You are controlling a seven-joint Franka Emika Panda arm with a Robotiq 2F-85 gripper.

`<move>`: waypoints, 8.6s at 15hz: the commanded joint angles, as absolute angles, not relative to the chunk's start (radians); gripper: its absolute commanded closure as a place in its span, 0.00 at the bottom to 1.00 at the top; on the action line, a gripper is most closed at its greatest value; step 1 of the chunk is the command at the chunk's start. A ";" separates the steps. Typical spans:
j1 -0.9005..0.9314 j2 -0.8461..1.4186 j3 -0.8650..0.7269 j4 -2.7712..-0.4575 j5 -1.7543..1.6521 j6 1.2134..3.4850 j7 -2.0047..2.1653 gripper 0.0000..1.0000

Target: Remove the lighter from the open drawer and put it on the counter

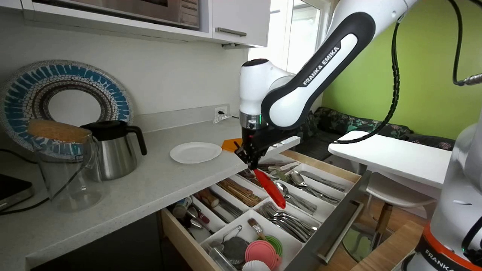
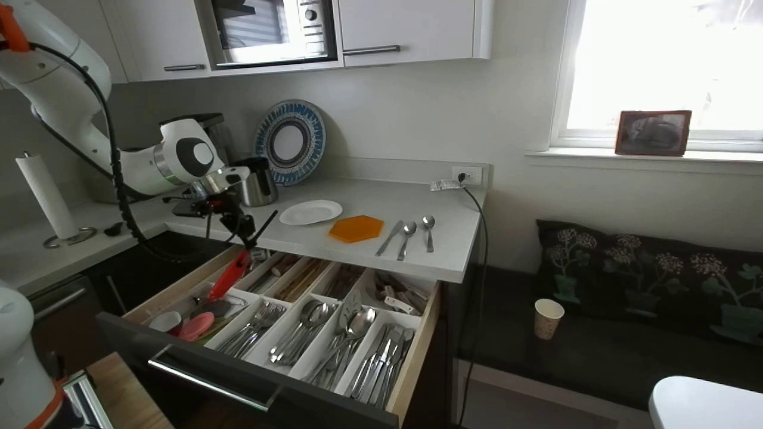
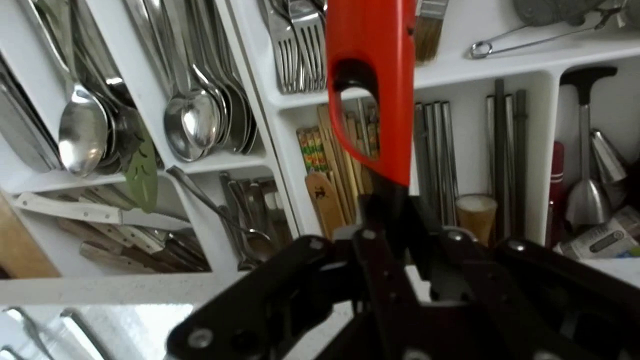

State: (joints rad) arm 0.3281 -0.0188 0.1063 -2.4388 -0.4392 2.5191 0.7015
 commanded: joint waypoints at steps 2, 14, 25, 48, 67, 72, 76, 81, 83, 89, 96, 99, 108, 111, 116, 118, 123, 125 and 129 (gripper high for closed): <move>0.273 -0.041 0.178 -2.334 -0.459 2.479 0.595 0.95; 0.253 -0.023 0.215 -2.252 -0.438 2.507 0.516 0.81; 0.260 0.078 0.221 -2.023 -0.330 2.417 0.438 0.95; 0.475 0.809 0.177 -0.967 -0.181 1.748 0.623 0.81; 0.453 1.014 0.189 -0.727 -0.132 1.759 0.674 0.95; 0.457 1.083 0.197 -0.654 -0.132 1.772 0.650 0.95; 0.453 1.124 0.215 -0.611 -0.128 1.763 0.631 0.95; 0.448 1.155 0.237 -0.574 -0.120 1.760 0.611 0.52; 0.446 1.164 0.241 -0.564 -0.118 1.760 0.605 0.51; 0.440 1.151 0.260 -0.564 -0.119 1.755 0.559 0.24; 0.451 1.065 0.306 -0.619 -0.144 1.700 0.377 0.00; 0.469 1.019 0.314 -0.657 -0.168 1.674 0.241 0.00; 0.432 0.800 0.323 -0.990 -0.243 1.748 -0.128 0.00; 0.410 0.726 0.324 -1.111 -0.259 1.801 -0.223 0.00; 0.355 0.608 0.345 -1.323 -0.254 1.974 -0.393 0.00; 0.326 0.561 0.359 -1.412 -0.239 2.044 -0.448 0.00; 0.227 0.432 0.415 -1.644 -0.097 2.161 -0.454 0.00; 0.188 0.374 0.429 -1.731 0.066 2.162 -0.502 0.00; 0.258 0.456 0.375 -1.592 -0.018 2.124 -0.483 0.00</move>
State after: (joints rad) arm 0.2375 0.4564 0.3978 -1.5981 -0.0296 2.1276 -0.4773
